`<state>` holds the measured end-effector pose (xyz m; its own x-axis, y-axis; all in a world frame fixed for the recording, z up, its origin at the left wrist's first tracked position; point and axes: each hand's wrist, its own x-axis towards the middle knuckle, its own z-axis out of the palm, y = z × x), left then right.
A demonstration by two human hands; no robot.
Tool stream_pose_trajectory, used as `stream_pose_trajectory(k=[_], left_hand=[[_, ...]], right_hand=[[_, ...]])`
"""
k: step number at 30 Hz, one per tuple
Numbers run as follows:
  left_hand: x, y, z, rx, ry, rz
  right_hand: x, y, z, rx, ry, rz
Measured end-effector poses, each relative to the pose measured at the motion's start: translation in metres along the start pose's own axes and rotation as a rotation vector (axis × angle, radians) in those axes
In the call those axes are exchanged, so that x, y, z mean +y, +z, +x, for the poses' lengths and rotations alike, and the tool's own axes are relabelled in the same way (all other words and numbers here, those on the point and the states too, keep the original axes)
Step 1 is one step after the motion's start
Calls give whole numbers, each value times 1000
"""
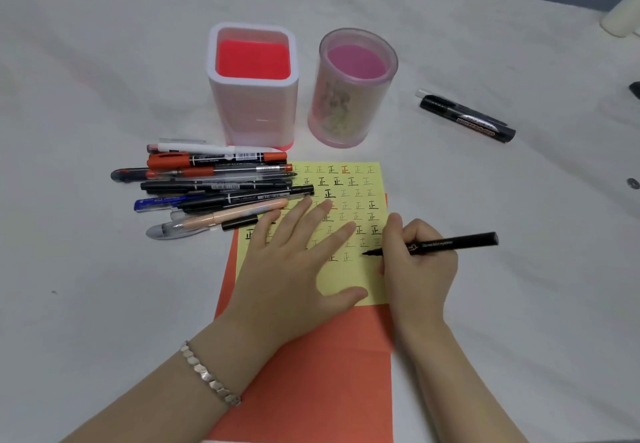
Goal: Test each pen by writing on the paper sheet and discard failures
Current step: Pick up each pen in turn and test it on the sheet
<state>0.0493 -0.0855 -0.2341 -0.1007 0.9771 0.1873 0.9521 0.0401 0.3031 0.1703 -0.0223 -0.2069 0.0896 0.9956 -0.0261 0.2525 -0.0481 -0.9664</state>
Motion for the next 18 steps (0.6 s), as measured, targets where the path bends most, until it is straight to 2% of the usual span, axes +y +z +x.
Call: stream_pose_trajectory(k=[18], left_hand=[[3, -1, -1, 10, -26, -22]], right_hand=[[9, 2, -1, -23, -82, -116]])
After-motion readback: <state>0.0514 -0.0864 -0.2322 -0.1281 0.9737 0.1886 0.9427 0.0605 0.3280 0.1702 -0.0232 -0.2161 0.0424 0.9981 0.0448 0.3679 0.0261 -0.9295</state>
